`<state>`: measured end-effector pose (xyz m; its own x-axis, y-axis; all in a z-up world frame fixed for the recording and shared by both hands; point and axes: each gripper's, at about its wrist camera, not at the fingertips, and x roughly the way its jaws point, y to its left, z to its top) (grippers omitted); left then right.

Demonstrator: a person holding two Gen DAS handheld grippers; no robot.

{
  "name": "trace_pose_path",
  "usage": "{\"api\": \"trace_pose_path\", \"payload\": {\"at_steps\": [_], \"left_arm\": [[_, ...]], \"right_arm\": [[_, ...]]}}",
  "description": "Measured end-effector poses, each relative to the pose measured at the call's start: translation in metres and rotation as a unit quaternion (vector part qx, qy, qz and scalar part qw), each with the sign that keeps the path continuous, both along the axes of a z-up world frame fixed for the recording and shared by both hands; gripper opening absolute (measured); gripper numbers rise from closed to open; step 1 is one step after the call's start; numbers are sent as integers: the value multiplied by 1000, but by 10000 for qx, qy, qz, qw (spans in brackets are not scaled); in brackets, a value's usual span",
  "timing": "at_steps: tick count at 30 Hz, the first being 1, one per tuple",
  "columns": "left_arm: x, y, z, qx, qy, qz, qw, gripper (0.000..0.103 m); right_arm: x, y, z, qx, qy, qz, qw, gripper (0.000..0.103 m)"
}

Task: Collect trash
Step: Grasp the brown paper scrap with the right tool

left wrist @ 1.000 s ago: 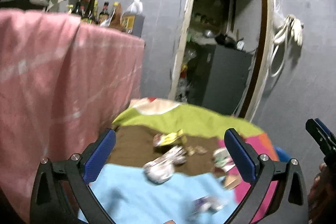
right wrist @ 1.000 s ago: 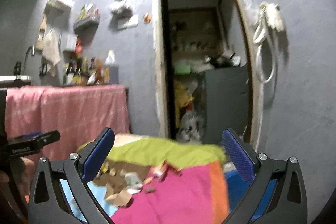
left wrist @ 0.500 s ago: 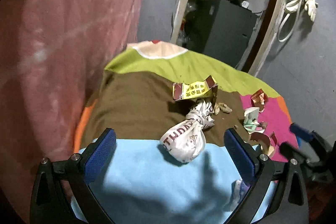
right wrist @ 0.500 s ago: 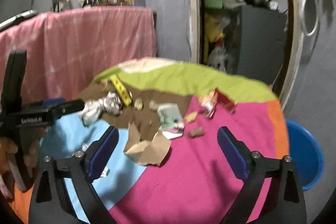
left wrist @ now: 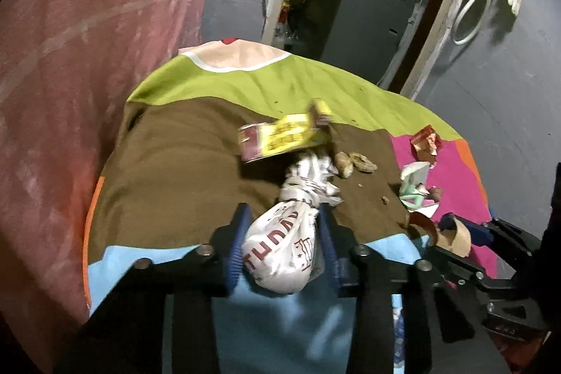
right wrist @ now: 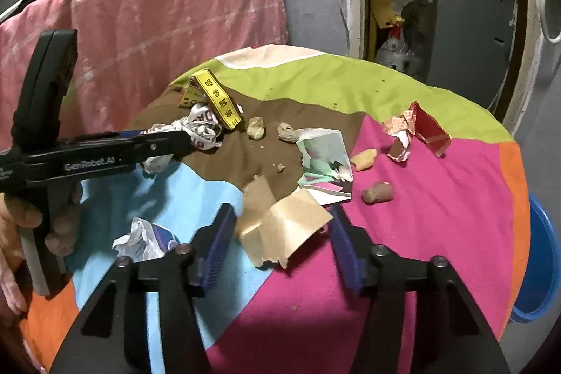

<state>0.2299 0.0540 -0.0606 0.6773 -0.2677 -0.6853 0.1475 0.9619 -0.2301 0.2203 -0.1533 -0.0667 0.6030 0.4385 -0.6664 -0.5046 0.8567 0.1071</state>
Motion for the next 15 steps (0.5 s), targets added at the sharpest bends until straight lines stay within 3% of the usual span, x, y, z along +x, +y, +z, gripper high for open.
{"api": "trace_pose_path", "payload": {"at_steps": [6, 10, 15], "left_arm": [[-17, -8, 6, 21, -22, -53, 10000, 18], [-32, -11, 13, -149, -129, 32, 9998, 17], [-55, -27, 34, -187, -626, 27, 9979, 17]], "right_arm": [[-4, -4, 1, 140, 76, 90, 9998, 27], [-11, -9, 5, 251, -36, 70, 9997, 22], [-28, -22, 22, 577, -509, -9, 9970, 21]]}}
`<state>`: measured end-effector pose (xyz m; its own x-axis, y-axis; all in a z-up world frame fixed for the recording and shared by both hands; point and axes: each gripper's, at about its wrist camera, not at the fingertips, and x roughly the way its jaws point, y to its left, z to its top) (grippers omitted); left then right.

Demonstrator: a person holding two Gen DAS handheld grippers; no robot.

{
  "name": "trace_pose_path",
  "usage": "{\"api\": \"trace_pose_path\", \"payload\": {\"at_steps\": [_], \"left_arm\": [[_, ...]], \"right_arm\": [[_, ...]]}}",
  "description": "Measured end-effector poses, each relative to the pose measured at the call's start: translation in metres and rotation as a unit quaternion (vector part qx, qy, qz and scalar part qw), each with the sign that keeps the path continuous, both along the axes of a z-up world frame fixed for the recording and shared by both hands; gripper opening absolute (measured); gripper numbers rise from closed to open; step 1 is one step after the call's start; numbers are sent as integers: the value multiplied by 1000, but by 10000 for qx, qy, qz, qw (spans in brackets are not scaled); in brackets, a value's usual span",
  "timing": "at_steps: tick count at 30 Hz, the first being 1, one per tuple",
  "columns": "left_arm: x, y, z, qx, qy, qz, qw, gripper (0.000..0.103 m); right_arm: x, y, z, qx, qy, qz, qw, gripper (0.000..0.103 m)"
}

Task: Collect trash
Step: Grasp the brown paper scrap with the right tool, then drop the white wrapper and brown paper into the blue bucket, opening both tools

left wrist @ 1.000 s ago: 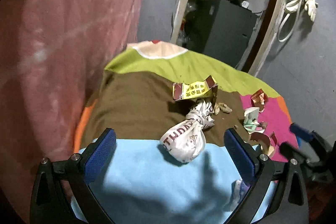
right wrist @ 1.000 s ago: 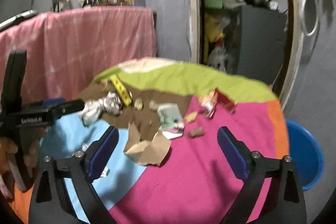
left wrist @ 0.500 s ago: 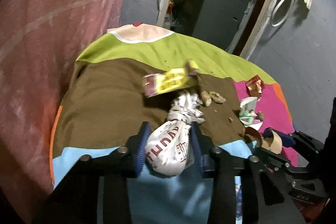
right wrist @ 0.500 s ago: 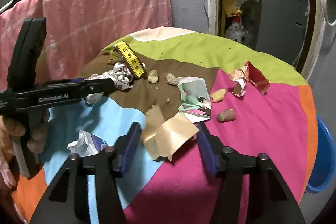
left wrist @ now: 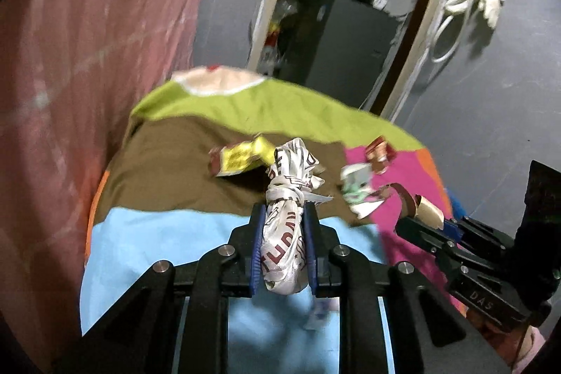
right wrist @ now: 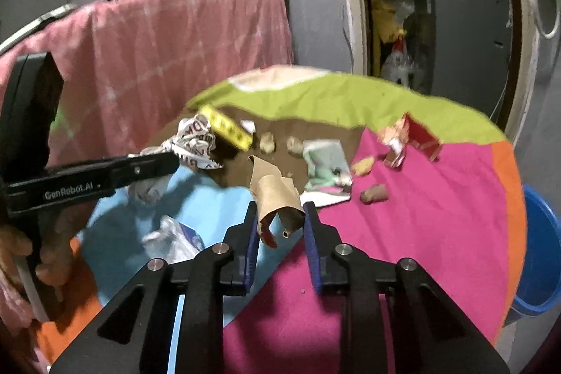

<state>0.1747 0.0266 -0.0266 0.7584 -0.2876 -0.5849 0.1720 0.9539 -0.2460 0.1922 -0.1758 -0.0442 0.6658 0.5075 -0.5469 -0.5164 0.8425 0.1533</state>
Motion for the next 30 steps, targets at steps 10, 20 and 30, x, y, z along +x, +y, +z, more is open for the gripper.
{"api": "trace_pose_path", "payload": {"at_steps": [10, 20, 30], "left_arm": [[-26, -58, 53, -149, -1425, -138, 9896, 17], [-23, -157, 86, -569, -2452, -519, 9664, 18], [24, -260, 68, -443, -2441, -721, 9661, 18]], "right_arm": [[-46, -58, 70, 473, -1672, -743, 9820, 22], [-62, -136, 116, 190, -2870, -1770, 9412, 22], [-34, -226, 105, -25, -3040, -2515, 9189, 25]]}}
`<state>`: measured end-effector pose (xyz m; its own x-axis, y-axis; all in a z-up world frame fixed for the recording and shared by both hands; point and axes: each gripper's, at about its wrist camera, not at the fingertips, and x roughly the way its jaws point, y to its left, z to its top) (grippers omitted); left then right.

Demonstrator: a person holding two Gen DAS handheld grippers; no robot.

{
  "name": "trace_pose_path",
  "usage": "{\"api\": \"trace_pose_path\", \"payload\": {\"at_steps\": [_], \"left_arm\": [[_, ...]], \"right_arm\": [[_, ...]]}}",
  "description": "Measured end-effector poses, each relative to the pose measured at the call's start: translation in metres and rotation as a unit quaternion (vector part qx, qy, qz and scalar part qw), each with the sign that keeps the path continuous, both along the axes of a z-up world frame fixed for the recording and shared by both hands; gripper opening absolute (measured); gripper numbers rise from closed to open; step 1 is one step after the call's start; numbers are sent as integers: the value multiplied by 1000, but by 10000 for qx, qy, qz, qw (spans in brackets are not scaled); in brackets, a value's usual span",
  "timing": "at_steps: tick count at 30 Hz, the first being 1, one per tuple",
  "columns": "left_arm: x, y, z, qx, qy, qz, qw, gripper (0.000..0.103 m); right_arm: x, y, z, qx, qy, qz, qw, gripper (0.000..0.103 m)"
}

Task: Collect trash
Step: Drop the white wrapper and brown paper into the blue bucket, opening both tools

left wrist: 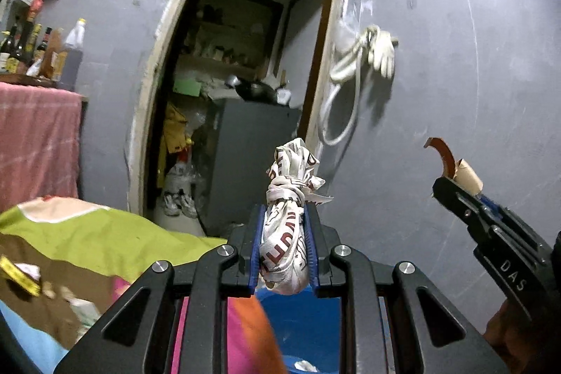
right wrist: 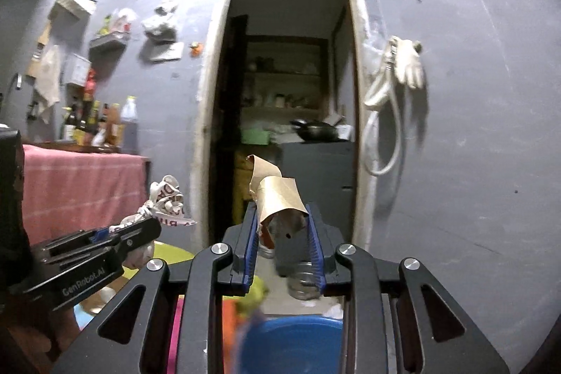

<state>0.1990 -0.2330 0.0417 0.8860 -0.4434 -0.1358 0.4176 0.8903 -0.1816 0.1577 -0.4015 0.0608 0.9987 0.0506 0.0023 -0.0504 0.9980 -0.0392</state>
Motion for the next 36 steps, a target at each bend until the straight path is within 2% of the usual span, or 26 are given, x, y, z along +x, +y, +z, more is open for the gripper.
{"api": "trace_pose_path", "payload": {"at_steps": [8, 16, 19, 22, 25, 27, 29, 36], "left_arm": [[46, -52, -41, 445, 714, -35, 9964, 18], [79, -61, -79, 656, 1467, -34, 9870, 18], [89, -63, -88, 707, 1633, -68, 9840, 18], [92, -63, -96, 677, 1780, -122, 9816, 18], [96, -62, -100, 605, 1994, -232, 9778, 23], [100, -61, -102, 583, 2101, -241, 9756, 27], [101, -60, -101, 534, 2162, -262, 9745, 28], [96, -44, -85, 250, 2127, -221, 9765, 35]], "right_arm": [[38, -47, -45, 311, 573, -218, 9976, 25], [71, -61, -93, 586, 1277, -183, 9899, 26], [78, -63, -105, 707, 1484, -174, 9862, 27], [83, -65, -113, 796, 1658, -132, 9828, 30], [88, -66, -117, 825, 1808, -80, 9800, 33], [91, -66, -119, 840, 1896, -49, 9783, 41], [92, -66, -119, 837, 1937, -39, 9775, 42], [93, -65, -109, 781, 1919, -15, 9783, 52]]}}
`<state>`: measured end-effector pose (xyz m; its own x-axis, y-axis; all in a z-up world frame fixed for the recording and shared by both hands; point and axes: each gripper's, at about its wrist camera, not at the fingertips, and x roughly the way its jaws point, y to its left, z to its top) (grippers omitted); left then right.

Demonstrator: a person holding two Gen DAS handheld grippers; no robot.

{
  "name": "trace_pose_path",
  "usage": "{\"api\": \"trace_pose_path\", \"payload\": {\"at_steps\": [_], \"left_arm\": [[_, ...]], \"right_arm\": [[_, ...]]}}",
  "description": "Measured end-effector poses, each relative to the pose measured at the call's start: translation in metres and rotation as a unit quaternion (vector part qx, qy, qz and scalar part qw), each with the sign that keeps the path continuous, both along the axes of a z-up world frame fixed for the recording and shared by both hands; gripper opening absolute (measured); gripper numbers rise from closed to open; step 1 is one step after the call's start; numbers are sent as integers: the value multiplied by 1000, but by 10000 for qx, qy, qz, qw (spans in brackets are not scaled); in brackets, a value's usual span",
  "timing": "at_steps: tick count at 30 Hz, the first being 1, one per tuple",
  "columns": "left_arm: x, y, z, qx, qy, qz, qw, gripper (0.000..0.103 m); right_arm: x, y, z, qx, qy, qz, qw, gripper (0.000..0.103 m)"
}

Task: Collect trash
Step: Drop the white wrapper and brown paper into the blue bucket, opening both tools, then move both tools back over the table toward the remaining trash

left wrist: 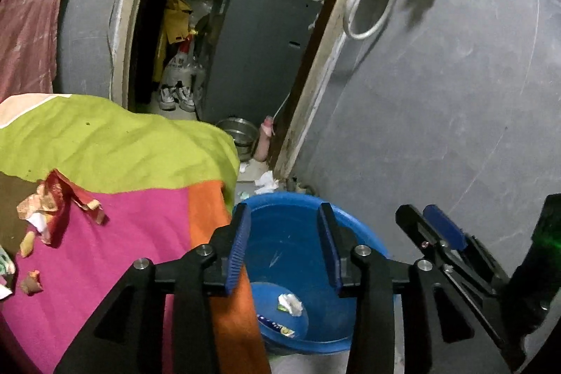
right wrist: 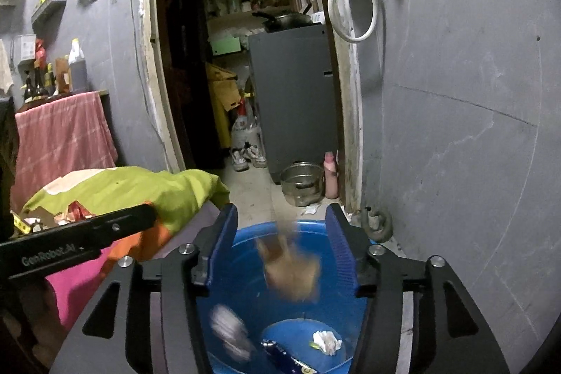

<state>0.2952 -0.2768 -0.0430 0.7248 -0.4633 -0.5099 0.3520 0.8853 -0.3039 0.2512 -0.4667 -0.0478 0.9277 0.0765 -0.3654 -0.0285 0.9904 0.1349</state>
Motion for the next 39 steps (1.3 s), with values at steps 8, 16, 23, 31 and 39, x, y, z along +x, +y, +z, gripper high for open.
{"api": "trace_pose_path", "payload": {"at_steps": [8, 16, 23, 31, 39], "left_arm": [[-30, 43, 46, -273, -583, 367, 9973, 55], [-62, 110, 89, -328, -1110, 915, 9891, 97], [-88, 177, 104, -69, -1435, 1415, 9795, 101], [-113, 258, 96, 294, -1562, 1966, 9675, 101], [-111, 325, 60, 501, -1233, 2238, 9655, 101]], "right_arm": [[-16, 11, 34, -12, -415, -60, 9991, 77], [-52, 50, 80, -20, -1181, 31, 9930, 103], [-74, 94, 104, 91, -1628, 321, 9861, 103], [-90, 153, 114, 184, -1971, 732, 9775, 103], [-70, 209, 95, 21, -1544, 1055, 9824, 103]]}}
